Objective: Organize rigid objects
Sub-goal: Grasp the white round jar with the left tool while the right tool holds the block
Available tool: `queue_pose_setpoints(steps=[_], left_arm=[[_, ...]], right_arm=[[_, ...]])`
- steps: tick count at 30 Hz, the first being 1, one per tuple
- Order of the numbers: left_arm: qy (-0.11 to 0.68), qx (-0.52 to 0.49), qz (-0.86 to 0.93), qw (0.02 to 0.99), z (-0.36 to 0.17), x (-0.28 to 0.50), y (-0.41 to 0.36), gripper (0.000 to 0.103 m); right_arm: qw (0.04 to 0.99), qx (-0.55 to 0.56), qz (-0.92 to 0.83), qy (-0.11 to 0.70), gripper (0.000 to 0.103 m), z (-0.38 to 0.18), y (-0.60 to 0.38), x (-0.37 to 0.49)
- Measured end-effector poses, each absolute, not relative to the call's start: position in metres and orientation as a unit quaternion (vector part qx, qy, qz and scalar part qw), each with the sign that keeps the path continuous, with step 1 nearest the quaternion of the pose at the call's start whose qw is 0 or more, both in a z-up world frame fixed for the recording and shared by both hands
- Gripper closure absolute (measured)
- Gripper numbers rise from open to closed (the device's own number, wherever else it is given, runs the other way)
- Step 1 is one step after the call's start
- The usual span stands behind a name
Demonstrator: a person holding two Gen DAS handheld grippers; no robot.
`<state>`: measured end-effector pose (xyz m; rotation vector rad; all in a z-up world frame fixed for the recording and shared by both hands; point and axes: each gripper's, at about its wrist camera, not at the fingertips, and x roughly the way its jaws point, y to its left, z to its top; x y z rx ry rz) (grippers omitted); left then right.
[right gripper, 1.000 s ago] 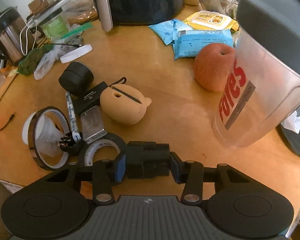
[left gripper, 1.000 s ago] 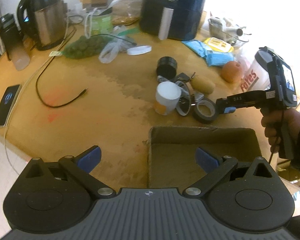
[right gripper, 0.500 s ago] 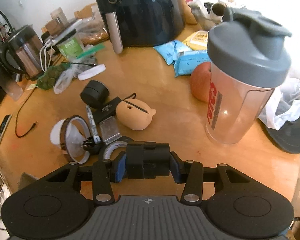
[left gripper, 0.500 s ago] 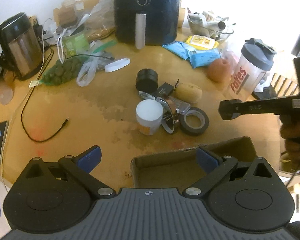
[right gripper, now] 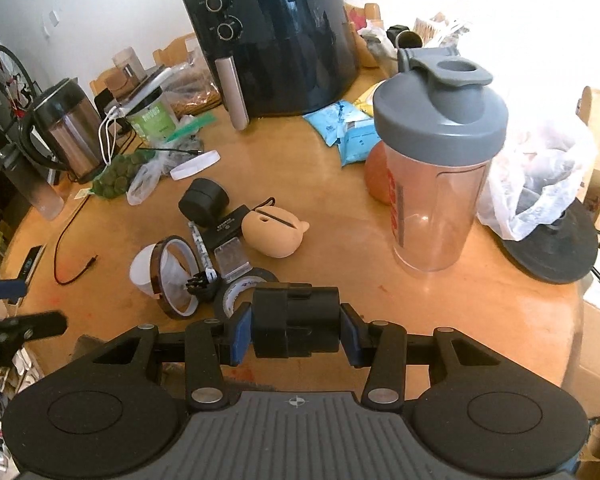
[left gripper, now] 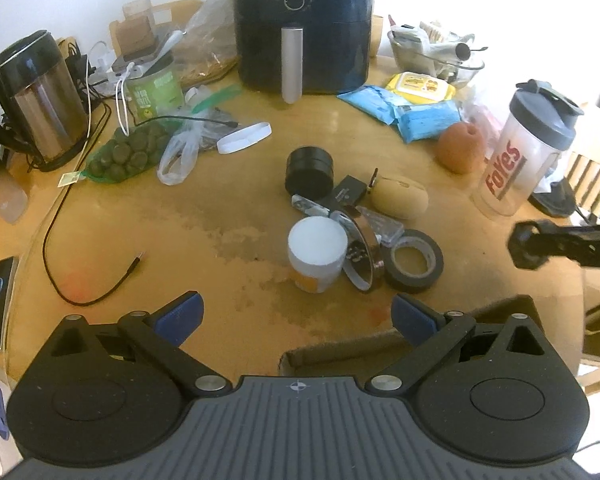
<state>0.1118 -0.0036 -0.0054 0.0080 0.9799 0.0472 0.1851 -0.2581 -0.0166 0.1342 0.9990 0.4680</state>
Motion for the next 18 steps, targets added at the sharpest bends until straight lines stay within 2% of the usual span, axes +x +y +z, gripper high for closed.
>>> queue_pose_setpoints(steps=[4, 6, 18], left_arm=[[0.473, 0.012, 0.019, 0.881, -0.012, 0.123, -0.003, 0.001], [0.473, 0.014, 0.018, 0.881, -0.016, 0.129, -0.002, 0.011], [0.486, 0.027, 0.002, 0.873, -0.043, 0.166, -0.004, 0.013]], right_arm=[[0.851, 0.055, 0.227, 0.470, 0.055, -0.010, -0.262, 0.176], [0.852, 0.056, 0.227, 0.469, 0.055, -0.008, -0.265, 0.172], [0.850, 0.086, 0.217, 0.473, 0.055, -0.005, -0.277, 0.153]])
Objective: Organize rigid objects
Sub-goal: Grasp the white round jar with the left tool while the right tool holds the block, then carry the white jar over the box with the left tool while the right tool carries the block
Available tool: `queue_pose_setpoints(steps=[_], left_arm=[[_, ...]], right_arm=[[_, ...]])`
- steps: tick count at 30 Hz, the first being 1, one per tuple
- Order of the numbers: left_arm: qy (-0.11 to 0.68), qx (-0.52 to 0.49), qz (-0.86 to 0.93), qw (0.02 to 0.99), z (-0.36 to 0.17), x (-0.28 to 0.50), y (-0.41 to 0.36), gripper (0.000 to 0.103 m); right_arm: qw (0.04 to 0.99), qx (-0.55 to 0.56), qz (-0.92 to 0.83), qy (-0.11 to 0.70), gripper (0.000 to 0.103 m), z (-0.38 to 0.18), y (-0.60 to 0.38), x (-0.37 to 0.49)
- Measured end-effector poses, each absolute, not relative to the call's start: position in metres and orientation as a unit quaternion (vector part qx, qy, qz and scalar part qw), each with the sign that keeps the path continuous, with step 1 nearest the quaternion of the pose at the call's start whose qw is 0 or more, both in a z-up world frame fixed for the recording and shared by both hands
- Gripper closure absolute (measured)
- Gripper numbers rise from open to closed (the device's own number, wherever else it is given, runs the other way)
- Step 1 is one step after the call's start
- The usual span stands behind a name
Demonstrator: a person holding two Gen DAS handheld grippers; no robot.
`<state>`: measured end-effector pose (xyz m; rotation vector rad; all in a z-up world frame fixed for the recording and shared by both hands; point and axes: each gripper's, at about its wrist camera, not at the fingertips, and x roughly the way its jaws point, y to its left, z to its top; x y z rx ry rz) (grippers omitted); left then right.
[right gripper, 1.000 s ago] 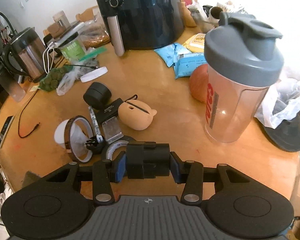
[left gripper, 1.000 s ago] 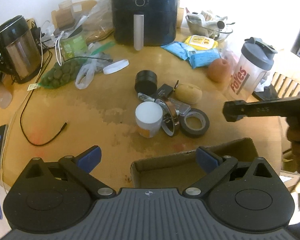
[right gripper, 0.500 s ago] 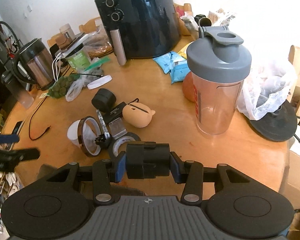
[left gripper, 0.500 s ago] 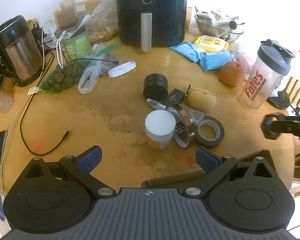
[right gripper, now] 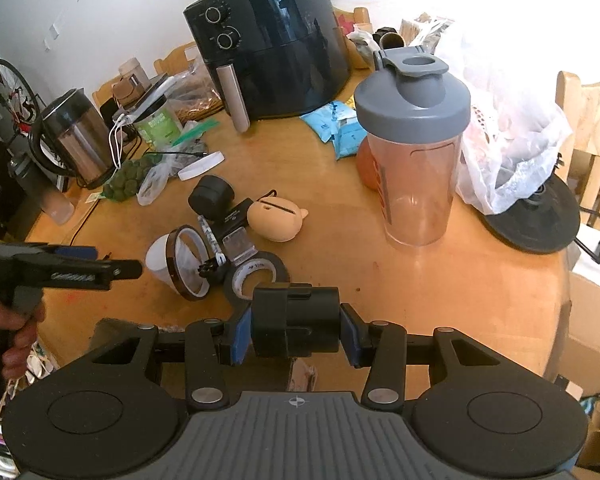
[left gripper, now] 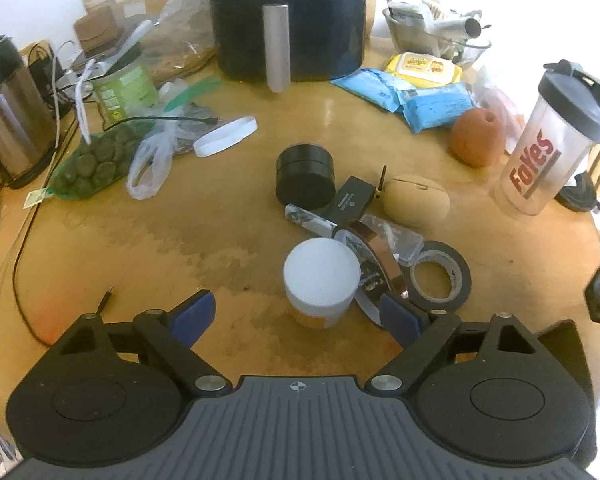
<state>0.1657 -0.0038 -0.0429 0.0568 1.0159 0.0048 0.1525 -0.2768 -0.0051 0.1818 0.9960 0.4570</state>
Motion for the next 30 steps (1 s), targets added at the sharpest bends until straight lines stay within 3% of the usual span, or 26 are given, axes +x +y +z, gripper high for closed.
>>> queue_pose_setpoints(steps=[14, 16, 18, 30], left_arm=[[0.506, 0.045, -0.013, 0.861, -0.077, 0.205, -0.011, 0.024], [0.507, 0.046, -0.015, 0.861, -0.080, 0.208, -0.012, 0.033], [0.514, 0.034, -0.033, 0.857, -0.083, 0.211, -0.012, 0.050], [0.522, 0.022, -0.019, 0.853, -0.072, 0.204, -0.005, 0.050]], right_arm=[[0.853, 0.100, 0.194, 0.473, 0.055, -0.003, -0.295, 0.145], [0.853, 0.102, 0.189, 0.475, 0.055, -0.003, -0.298, 0.145], [0.853, 0.104, 0.186, 0.476, 0.055, -0.003, -0.299, 0.144], [0.852, 0.102, 0.190, 0.477, 0.055, -0.003, -0.299, 0.143]])
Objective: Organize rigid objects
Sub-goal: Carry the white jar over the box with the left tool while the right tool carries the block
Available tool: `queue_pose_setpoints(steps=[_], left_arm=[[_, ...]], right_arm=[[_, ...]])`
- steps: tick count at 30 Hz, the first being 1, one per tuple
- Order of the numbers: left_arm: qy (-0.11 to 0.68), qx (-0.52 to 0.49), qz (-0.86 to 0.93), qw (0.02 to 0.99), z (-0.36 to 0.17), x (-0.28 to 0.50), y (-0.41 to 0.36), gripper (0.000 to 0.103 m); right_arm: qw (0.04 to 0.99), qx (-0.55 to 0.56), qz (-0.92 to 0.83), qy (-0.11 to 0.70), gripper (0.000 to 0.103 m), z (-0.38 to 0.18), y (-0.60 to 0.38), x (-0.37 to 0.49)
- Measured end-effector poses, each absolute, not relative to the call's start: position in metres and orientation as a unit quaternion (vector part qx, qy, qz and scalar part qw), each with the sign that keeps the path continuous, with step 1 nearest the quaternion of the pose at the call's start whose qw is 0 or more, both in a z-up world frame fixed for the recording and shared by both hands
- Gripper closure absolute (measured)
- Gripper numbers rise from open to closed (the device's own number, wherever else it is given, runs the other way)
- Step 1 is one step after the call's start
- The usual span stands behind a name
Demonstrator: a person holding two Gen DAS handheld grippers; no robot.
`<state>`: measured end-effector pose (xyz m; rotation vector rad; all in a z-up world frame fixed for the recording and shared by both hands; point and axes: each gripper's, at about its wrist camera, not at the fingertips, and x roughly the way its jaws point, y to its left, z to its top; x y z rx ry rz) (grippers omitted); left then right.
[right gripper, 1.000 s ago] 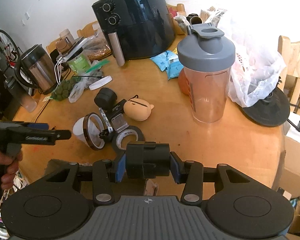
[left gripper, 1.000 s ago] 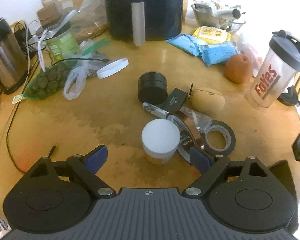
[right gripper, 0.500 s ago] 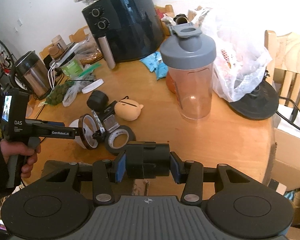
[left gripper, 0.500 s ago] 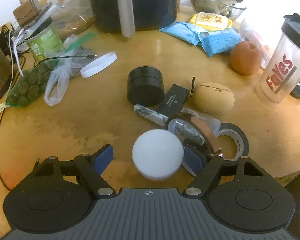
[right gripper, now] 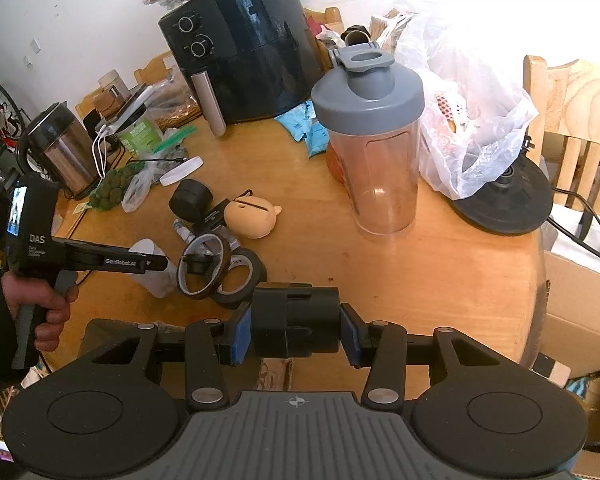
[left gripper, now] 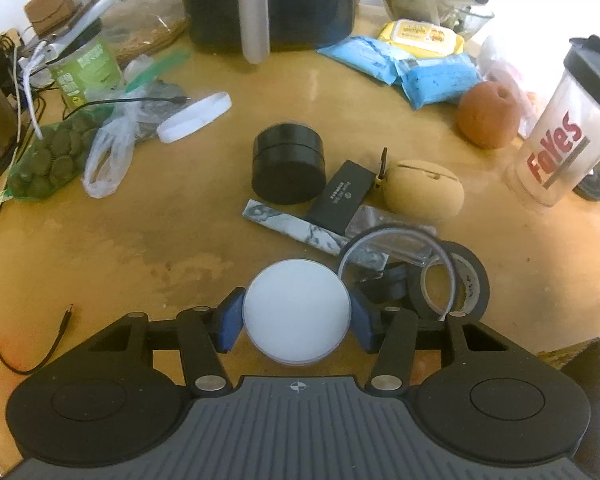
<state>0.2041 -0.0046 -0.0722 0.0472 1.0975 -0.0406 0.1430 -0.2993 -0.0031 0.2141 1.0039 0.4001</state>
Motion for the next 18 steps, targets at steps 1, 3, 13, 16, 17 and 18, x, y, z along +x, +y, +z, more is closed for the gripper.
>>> queue_pose_setpoints(steps=[1, 3, 13, 16, 17, 18], left_arm=[[0.519, 0.019, -0.019, 0.854, -0.069, 0.203, -0.003, 0.050], [0.514, 0.013, -0.019, 0.857, -0.063, 0.200, -0.002, 0.050], [0.489, -0.001, -0.023, 0.872, -0.029, 0.183, -0.002, 0.050], [0.483, -0.003, -0.026, 0.875, -0.019, 0.175, -0.003, 0.050], [0.481, -0.004, -0.027, 0.876, -0.016, 0.172, -0.003, 0.050], [0.479, -0.006, -0.029, 0.877, -0.012, 0.169, -0.004, 0.050]], right_arm=[[0.852, 0.101, 0.191, 0.477, 0.055, -0.003, -0.298, 0.143], [0.852, 0.099, 0.195, 0.476, 0.055, -0.003, -0.297, 0.144], [0.849, 0.091, 0.211, 0.475, 0.055, -0.002, -0.286, 0.140], [0.847, 0.093, 0.215, 0.477, 0.055, -0.002, -0.282, 0.138], [0.846, 0.094, 0.216, 0.478, 0.055, -0.002, -0.281, 0.137], [0.845, 0.094, 0.217, 0.479, 0.055, -0.002, -0.280, 0.136]])
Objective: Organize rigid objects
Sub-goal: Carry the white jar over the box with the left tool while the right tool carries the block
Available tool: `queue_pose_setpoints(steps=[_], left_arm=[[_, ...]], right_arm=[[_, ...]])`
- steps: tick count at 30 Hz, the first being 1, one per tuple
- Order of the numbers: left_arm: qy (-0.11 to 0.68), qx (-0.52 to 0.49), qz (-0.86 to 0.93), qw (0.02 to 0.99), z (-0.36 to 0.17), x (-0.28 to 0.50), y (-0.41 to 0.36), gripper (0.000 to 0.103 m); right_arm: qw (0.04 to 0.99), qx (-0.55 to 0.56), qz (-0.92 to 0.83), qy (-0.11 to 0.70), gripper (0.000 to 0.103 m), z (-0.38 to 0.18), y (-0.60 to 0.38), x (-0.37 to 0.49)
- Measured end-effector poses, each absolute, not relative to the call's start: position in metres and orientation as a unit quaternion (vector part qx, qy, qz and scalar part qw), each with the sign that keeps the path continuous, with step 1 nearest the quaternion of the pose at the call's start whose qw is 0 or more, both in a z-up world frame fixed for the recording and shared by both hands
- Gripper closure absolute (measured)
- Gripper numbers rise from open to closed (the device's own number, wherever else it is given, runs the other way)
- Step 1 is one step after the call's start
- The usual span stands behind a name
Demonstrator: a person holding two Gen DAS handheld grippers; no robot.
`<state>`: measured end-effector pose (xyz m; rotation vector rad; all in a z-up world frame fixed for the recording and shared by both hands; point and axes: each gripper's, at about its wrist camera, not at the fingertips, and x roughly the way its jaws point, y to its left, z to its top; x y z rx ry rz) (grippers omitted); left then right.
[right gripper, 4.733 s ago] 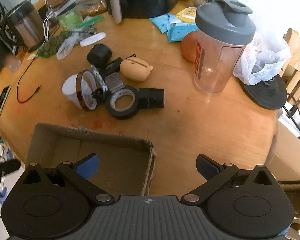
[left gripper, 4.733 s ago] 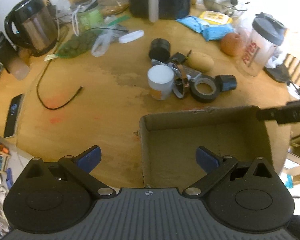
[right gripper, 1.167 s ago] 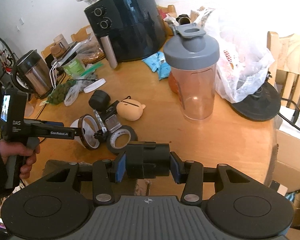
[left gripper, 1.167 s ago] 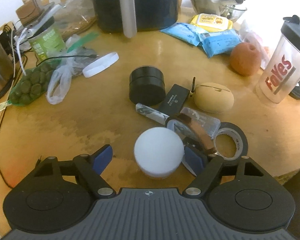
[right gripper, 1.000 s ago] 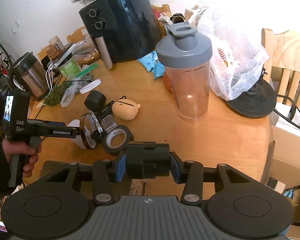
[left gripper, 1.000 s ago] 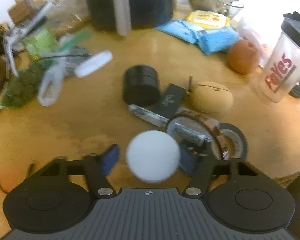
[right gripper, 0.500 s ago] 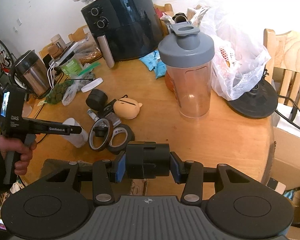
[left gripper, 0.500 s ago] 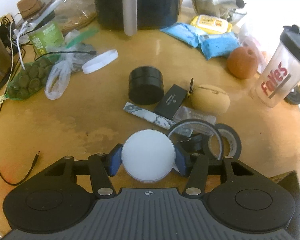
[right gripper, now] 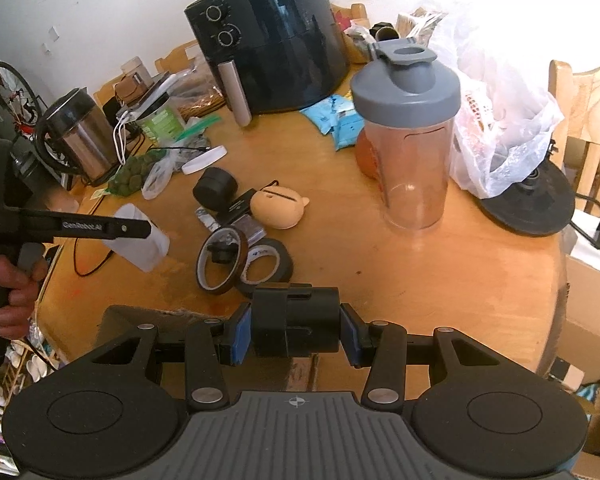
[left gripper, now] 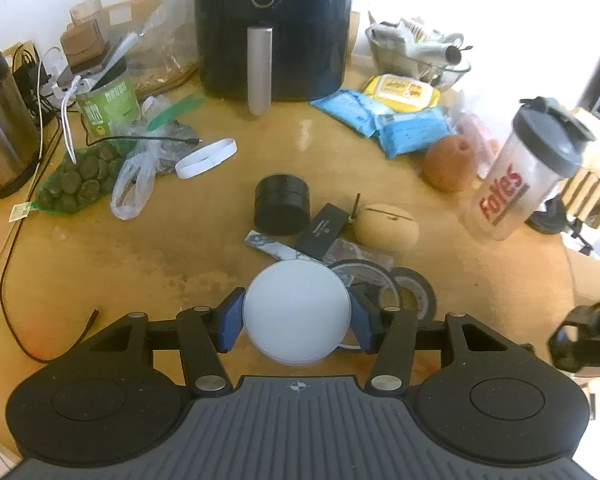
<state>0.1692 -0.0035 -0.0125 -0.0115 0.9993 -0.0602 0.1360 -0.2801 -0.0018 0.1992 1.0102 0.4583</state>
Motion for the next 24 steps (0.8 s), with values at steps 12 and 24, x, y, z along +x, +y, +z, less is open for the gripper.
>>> queue_pose_setpoints(steps=[12, 24], left_arm=[[0.466, -0.026, -0.050, 0.883, 0.015, 0.127, -0.002, 0.050], [0.491, -0.054, -0.079, 0.866, -0.004, 0.084, 0.000, 0.050]], right_arm=[[0.840, 0.088, 0.233, 0.481, 0.055, 0.001, -0.260, 0.123], [0.837, 0.084, 0.240, 0.485, 0.055, -0.001, -0.242, 0.109]])
